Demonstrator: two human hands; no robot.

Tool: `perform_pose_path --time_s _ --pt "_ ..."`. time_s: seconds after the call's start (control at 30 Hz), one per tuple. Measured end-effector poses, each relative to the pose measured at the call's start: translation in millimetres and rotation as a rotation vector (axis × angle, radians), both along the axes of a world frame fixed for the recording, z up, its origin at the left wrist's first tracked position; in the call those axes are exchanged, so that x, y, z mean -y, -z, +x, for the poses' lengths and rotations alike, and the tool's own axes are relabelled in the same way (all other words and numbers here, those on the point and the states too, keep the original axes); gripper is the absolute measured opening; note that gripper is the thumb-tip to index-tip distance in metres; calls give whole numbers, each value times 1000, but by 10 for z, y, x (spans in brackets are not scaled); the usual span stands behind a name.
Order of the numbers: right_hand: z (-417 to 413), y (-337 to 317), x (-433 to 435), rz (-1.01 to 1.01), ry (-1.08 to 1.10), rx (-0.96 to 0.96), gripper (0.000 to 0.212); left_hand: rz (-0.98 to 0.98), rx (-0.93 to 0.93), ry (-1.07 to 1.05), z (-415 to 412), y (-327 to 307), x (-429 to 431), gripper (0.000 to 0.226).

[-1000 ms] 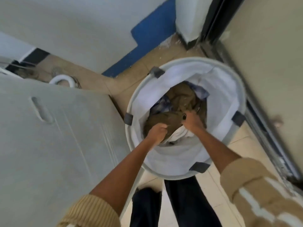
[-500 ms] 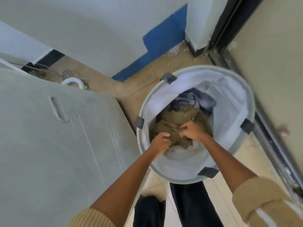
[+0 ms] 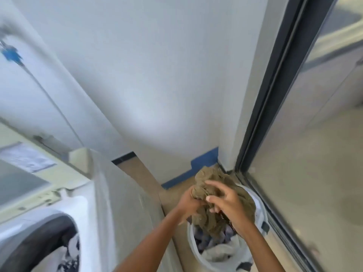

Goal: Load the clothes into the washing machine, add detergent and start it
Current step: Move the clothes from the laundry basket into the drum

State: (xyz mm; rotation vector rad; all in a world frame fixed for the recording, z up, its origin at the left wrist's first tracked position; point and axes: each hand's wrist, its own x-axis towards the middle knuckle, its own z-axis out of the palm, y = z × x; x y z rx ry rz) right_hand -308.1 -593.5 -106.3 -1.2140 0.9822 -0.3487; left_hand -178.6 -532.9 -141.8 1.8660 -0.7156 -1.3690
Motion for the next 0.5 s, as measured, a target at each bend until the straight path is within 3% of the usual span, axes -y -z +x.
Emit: perform_pose_path --time_s 0.1,0.2,0.27,0.37,0.5 --pt "14 -559 -113 -136 335 150 46 -58 43 -1 282 -780 -5 25" --pt "26 -885 -229 -251 737 134 33 -162 75 10 569 -1581 -170 30" --pt "92 -1033 -356 -241 876 98 32 -269 77 -13 734 -2049 -424 31" --pt "285 -1216 -582 -262 724 72 23 -432 74 -92 935 -2565 -1032 33" --pt "629 -1646 -1071 -166 260 356 61 -566 16 -336 1248 -2840 -2037 33"
